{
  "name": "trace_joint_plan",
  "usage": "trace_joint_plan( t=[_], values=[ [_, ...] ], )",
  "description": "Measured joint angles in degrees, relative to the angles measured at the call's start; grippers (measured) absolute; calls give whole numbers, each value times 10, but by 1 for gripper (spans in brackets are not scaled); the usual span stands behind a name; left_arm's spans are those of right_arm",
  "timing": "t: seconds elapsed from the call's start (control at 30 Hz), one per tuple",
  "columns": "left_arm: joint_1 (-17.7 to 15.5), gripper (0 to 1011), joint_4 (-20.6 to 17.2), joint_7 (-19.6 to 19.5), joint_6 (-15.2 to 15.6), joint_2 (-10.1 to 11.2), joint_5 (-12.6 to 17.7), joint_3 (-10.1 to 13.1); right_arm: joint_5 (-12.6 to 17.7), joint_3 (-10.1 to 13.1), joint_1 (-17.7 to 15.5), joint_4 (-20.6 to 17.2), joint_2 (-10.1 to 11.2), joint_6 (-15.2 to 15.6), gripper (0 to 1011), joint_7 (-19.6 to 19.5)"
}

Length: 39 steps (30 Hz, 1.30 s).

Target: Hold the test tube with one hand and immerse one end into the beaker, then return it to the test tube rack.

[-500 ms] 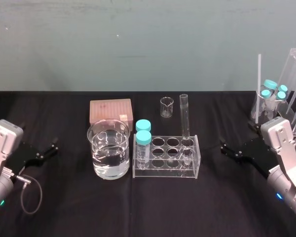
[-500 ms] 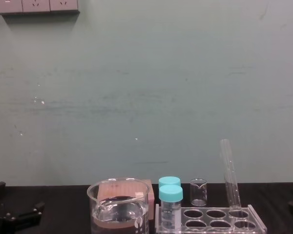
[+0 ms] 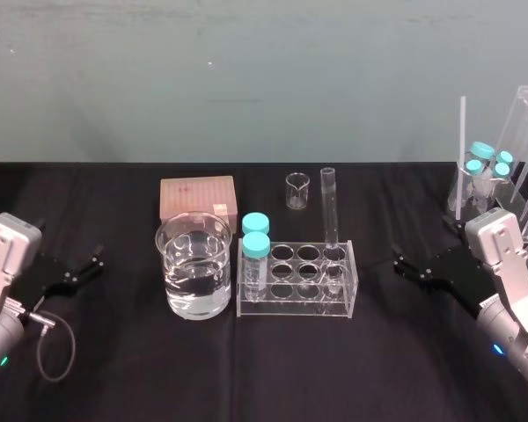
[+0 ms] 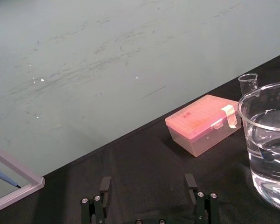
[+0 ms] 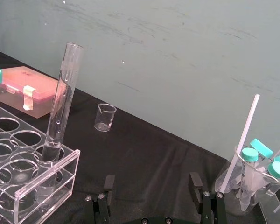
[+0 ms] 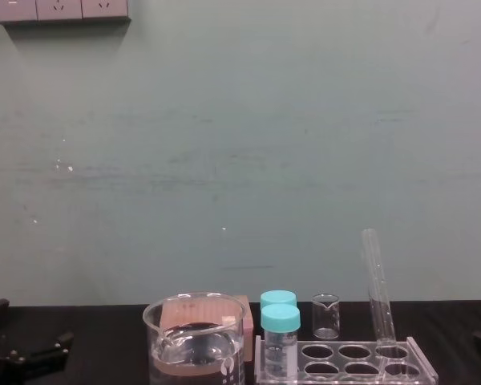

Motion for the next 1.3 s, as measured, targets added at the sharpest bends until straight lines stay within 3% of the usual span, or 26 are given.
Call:
trace_joint_plan(
  t=[0.37, 0.47, 0.73, 0.77, 0.83, 1.03, 1.3],
  values=[
    [0, 1000, 0, 0, 0, 0, 0, 0, 0, 0, 0, 0, 0, 0, 1003, 1],
    [0, 1000, 0, 0, 0, 0, 0, 0, 13, 7, -2, -1, -1, 0, 1003, 16],
    [0, 1000, 0, 0, 0, 0, 0, 0, 171, 72, -17, 1, -31, 37, 1003, 109],
    [0, 1000, 0, 0, 0, 0, 0, 0, 171, 72, -17, 1, -31, 37, 1003, 109],
    [0, 1000, 0, 0, 0, 0, 0, 0, 206, 86, -18, 0, -39, 56, 1003, 134],
    [0, 1000, 0, 0, 0, 0, 0, 0, 222, 89, -12, -12, -41, 79, 1003, 171],
    [0, 1000, 0, 0, 0, 0, 0, 0, 214, 79, 7, -20, -40, 99, 1003, 212]
  ],
)
